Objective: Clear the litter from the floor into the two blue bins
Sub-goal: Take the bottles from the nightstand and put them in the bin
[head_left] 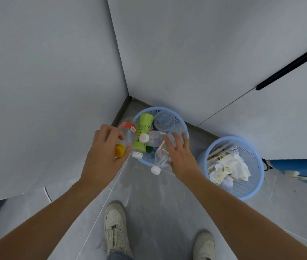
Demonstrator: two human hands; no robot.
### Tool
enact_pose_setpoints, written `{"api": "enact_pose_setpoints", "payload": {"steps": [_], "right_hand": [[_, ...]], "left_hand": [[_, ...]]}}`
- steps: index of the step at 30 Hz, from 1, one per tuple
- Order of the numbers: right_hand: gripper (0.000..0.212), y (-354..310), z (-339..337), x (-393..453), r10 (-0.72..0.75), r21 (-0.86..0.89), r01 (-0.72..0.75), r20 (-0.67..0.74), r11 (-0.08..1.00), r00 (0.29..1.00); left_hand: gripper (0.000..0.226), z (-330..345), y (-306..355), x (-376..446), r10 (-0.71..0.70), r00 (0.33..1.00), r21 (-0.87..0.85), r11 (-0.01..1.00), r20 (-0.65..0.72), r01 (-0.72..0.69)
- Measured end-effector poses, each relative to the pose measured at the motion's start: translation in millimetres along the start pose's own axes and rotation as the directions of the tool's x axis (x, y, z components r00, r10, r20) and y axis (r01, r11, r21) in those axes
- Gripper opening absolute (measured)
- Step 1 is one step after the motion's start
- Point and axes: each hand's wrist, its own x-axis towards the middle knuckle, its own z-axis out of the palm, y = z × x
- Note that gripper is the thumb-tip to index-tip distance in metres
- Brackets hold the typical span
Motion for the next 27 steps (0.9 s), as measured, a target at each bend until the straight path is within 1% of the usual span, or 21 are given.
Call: {"api": "enact_pose_setpoints", "payload": {"steps": [2,4,7,10,14,17,19,22,25,27], "right_hand": [[0.104,-3,6,2,0.016,-0.079,-0.014,0.014,0.997,1.0],[0.113,-5,11,1,0.026,-0.105,-0.023,0.023,0.994,0.999],[0.12,-5,12,-4,0.038,-0.079,-0.037,0.002,0.996,0.999],[0.123,-1,7,-8,0.072,-0.002,-0.072,-0.026,0.997,0.997],[0.122,2,5,-10,0.108,0.088,-0.105,-0.035,0.991,0.994],[0.117,4,7,-9,0.106,0.072,-0.103,-0.039,0.992,0.994],[0.112,5,6,-10,0.1,0.068,-0.096,-0.052,0.993,0.994],[0.107,5,6,-10,0.069,0.077,-0.064,-0.069,0.995,0.995],[0.108,8,5,-10,0.046,0.072,-0.04,-0.077,0.997,0.996],[0.108,10,5,-9,0.034,0.074,-0.029,-0.078,0.997,0.996]], "left_hand": [[0.043,3,-3,-3,0.004,1.0,0.006,1.0,-0.003,-0.003],[0.044,6,-5,-6,0.003,1.0,0.011,1.0,-0.008,-0.003],[0.042,8,-6,-10,-0.006,1.0,0.01,1.0,-0.005,0.006],[0.041,5,-4,-11,-0.02,1.0,-0.005,1.0,-0.007,0.02],[0.038,1,1,-6,-0.03,0.999,-0.024,0.999,-0.018,0.03],[0.034,-4,3,-1,-0.061,0.996,-0.051,0.997,-0.059,0.058],[0.033,-8,5,2,-0.085,0.993,-0.113,0.991,-0.087,0.075],[0.036,-8,10,11,-0.082,0.991,-0.18,0.982,-0.105,0.062],[0.036,2,14,21,-0.072,0.994,-0.234,0.971,-0.086,0.05],[0.036,14,12,28,-0.061,0.998,-0.242,0.969,-0.026,0.053]]}}
